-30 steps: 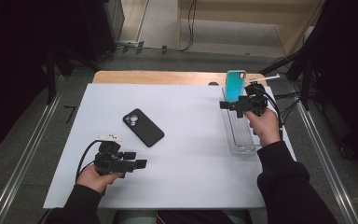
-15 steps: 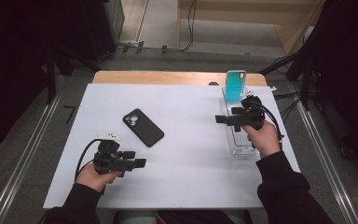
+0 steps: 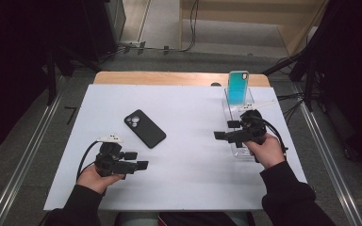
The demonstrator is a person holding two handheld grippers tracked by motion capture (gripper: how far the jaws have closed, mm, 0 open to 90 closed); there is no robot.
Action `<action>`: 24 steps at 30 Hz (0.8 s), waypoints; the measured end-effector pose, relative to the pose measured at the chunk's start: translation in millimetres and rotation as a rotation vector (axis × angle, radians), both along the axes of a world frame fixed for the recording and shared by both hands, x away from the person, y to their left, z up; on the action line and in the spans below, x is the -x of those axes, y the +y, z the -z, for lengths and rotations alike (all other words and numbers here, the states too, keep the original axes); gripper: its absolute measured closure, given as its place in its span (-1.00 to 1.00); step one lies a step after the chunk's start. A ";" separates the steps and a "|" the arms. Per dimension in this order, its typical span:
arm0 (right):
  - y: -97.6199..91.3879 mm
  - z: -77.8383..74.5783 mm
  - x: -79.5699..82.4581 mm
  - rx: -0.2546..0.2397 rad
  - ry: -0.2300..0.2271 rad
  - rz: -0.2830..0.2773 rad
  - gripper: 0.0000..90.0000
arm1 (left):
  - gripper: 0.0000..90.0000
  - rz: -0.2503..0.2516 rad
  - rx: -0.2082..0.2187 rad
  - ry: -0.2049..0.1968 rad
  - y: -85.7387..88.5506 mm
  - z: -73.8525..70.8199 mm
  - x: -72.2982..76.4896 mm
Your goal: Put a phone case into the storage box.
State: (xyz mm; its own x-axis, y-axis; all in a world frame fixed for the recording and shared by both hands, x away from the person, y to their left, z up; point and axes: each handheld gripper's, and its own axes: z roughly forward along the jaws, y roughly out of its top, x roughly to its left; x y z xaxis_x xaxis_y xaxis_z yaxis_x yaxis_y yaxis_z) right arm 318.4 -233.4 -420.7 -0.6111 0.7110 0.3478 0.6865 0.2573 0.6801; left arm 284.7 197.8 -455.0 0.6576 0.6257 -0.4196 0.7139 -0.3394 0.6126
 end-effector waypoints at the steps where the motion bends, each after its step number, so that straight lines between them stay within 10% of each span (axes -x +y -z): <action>1: 0.5 0.6 2.4 -0.006 0.003 -0.009 -0.73 | -0.37 0.001 -0.002 -0.002 0.1 -0.2 -0.1; 24: 6.8 27.1 49.2 0.030 -0.027 -0.119 -0.73 | -0.37 -0.021 0.010 0.001 5.2 -2.0 -4.6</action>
